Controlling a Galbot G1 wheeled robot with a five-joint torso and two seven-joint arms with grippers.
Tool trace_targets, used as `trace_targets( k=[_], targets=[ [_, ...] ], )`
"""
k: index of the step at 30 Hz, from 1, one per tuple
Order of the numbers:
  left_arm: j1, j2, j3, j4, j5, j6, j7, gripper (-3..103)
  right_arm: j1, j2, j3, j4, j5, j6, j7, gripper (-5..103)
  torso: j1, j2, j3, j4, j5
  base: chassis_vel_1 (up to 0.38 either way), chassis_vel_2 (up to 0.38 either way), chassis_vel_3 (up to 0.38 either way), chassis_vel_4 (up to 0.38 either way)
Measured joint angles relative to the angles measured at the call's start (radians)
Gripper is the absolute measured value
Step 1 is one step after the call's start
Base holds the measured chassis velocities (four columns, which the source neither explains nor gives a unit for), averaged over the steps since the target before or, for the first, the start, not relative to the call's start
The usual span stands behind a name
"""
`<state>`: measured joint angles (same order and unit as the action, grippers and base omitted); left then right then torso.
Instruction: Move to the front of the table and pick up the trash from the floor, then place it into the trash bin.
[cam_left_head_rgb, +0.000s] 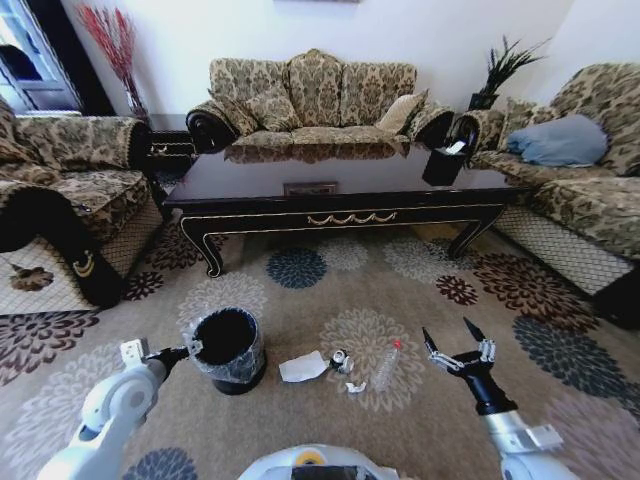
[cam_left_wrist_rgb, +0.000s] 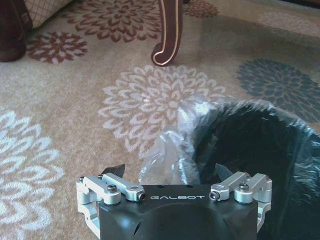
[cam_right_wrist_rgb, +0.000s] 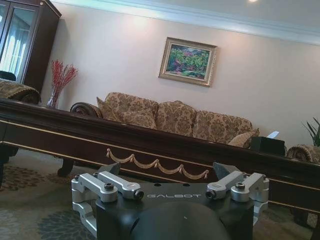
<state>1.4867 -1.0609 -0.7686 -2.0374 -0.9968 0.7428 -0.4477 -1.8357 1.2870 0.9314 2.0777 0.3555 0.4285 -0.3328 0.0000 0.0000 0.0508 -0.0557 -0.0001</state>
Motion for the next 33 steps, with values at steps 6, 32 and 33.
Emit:
trace_targets(
  k=[6,32,33],
  targets=[
    [-0.016,0.005,0.000,0.038,-0.002,-0.003,0.005,90,-0.008,0.004,0.002,0.001,0.004,0.006,-0.002,100,0.000,0.000,0.000,0.0000,0.0002,0.000,0.000,0.000,0.000],
    [0.004,-0.034,0.007,0.046,0.057,-0.006,0.025,4,-0.025,0.019,0.008,0.032,0.005,0.015,0.004,100,0.000,0.000,0.000,-0.0002,0.0000,0.000,0.000,0.000,0.000],
    [0.007,-0.034,0.004,0.045,0.057,-0.006,0.022,4,-0.025,0.018,0.008,0.032,0.004,0.014,0.009,100,0.000,0.000,0.000,-0.0002,-0.0001,0.000,0.000,0.000,0.000]
  ],
)
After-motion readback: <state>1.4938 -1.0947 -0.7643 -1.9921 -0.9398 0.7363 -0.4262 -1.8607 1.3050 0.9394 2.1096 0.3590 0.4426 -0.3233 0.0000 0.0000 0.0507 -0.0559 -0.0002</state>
